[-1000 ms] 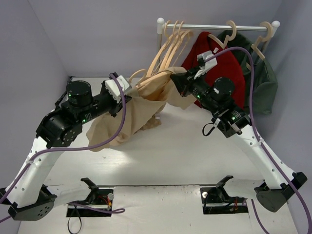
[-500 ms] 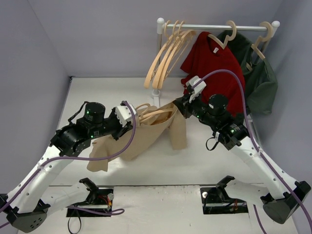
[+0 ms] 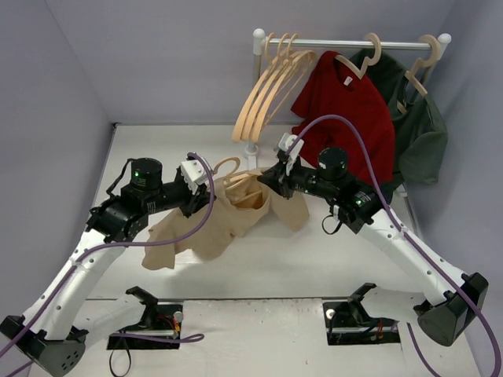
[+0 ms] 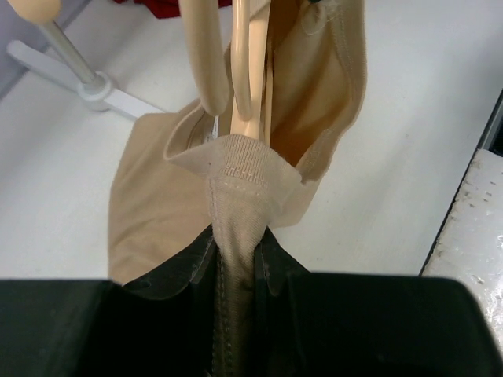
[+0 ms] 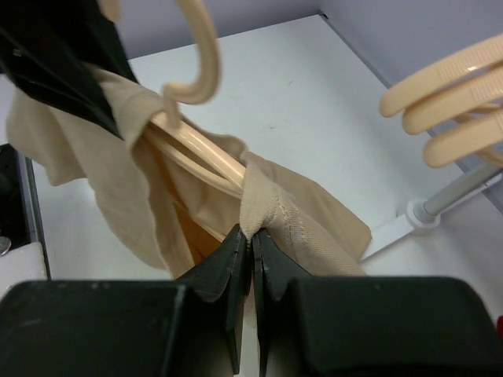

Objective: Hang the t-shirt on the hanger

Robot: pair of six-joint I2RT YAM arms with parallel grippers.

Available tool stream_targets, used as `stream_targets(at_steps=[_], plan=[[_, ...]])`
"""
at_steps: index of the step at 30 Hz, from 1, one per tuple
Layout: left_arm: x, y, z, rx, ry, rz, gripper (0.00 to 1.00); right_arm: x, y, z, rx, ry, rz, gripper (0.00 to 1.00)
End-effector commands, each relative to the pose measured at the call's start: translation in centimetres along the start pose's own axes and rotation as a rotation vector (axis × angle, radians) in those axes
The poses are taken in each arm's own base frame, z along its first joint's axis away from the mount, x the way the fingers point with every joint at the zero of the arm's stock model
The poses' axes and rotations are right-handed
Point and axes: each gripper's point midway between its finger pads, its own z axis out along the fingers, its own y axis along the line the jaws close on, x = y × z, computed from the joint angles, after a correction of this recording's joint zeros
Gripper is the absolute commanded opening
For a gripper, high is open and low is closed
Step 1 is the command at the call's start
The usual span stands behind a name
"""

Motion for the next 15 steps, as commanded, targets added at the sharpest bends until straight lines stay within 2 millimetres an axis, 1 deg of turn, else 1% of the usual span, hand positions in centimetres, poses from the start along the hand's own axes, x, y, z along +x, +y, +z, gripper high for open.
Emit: stream_targets(at_steps=[1, 4, 6, 8, 9, 10, 11, 12, 13, 15], plan=[[-2.6, -0.9, 0.7, 0.123, -0.158, 0.010, 0.00, -4.4, 1.4, 0.4, -0.077, -0.123, -0.099, 0.04], [-1.8, -1.7, 1.3, 0.182, -0.146, -0.001, 0.00, -3.8, 1.9, 1.1, -0.099, -0.108, -0.094, 0.04], [-1.6, -2.2, 1.4, 0.213, -0.146, -0.004, 0.00, -3.5, 2.0, 1.5, -0.103, -0.100, -0.096, 0.04], [-1.3, -2.6, 1.1, 0.230, -0.138, 0.003, 0.00, -3.1, 2.0, 2.0, -0.104, -0.087, -0.094, 0.06], [-1.2, -2.6, 0.9, 0.224, -0.137, 0.012, 0.00, -2.9, 1.9, 2.1, -0.103, -0.082, -0.093, 0.09], [-0.8, -2.6, 0.8, 0.215, -0.130, 0.010, 0.00, -2.8, 1.9, 2.2, -0.104, -0.078, -0.091, 0.13], [-1.2, -2.5, 0.4, 0.193, -0.146, 0.025, 0.00, -2.6, 1.9, 2.2, -0.104, -0.075, -0.088, 0.22], [-1.1, -2.5, 0.2, 0.182, -0.151, 0.031, 0.00, -2.5, 1.8, 2.2, -0.097, -0.074, -0.086, 0.28], [-1.0, -2.4, 0.0, 0.169, -0.158, 0.035, 0.00, -2.2, 1.7, 2.0, -0.085, -0.068, -0.082, 0.39], [-0.7, -2.2, 0.0, 0.151, -0.157, 0.037, 0.00, -1.7, 1.1, 1.3, -0.037, -0.059, -0.080, 0.52]])
